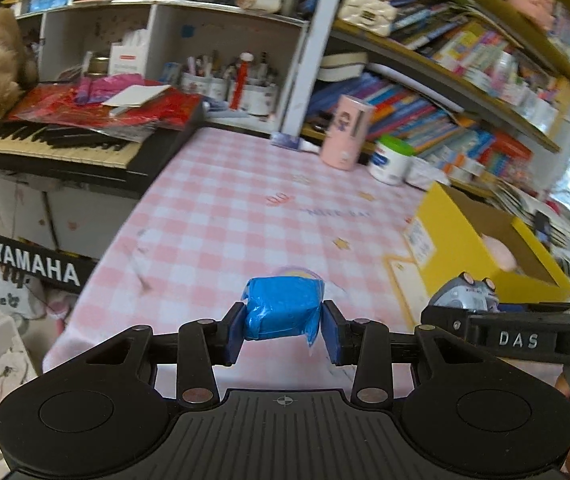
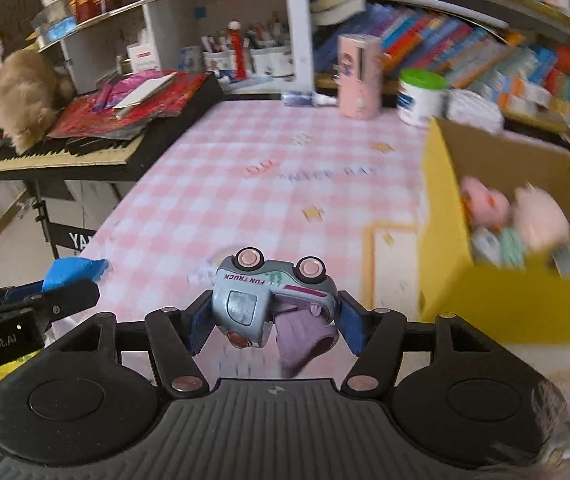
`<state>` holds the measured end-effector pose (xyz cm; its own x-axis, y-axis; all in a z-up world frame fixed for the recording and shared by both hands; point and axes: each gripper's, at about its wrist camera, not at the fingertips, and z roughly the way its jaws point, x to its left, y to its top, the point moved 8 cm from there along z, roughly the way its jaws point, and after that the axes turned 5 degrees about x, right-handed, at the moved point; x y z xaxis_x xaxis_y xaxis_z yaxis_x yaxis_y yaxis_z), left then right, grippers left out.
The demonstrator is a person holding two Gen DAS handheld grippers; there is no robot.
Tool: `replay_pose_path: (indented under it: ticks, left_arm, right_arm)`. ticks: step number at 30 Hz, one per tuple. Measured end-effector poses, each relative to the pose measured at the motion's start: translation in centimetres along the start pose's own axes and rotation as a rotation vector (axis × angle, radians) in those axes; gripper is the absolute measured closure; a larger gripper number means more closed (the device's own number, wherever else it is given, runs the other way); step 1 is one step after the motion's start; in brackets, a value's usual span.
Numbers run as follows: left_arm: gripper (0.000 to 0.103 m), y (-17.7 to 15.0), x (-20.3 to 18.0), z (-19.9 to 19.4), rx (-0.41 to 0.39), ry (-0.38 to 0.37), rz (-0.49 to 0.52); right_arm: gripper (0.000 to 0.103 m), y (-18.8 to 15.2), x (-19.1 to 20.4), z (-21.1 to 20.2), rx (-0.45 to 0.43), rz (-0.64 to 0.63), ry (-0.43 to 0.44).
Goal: Organize objects
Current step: 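Carry the truck and eraser over the yellow box with both tools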
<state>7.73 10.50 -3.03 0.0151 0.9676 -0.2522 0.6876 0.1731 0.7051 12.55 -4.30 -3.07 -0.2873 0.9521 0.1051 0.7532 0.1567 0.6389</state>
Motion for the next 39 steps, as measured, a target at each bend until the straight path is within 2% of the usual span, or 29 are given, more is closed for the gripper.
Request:
replay_pose_path:
  ticks: [6,11,23,27,32,39]
  left_arm:
    - [0.065,-2.6,-3.2,-1.4,0.028,-0.090,0.074]
    - [0.065,-3.6,-6.4,-2.1,0.035,-0.161,0.154]
    - [0.066,-5.4,-14.7,-1.4,0.078,-0.332,0.316]
    - [0.066,-5.6,-17.0,-0.9,0.087,-0.369,0.349]
    - [0.066,-5.6,-19.1,-0.3,0.089,-0.377,0.374]
    - [0.066,-4.0,-21.2,0.4,0.052,-0.358,0.382]
  right_arm:
    - [0.042,-4.6,-1.2,-4.1,-0.031,0.042,-0.061]
    - [0.042,-8.1,-3.5,-6.4,-0.013,0.149,-0.112]
    - [0.042,-13.7,-9.9,-11.5,-0.022,0.357,-0.270]
    - [0.042,-14.8,-11.9,-12.7,-0.027,0.404,-0.306]
    - [0.042,-15.2,-14.1,-13.4,-0.031,0.434,-0.327]
    - [0.042,-13.5,-16.4,-12.8,-0.039,0.421,-0.313]
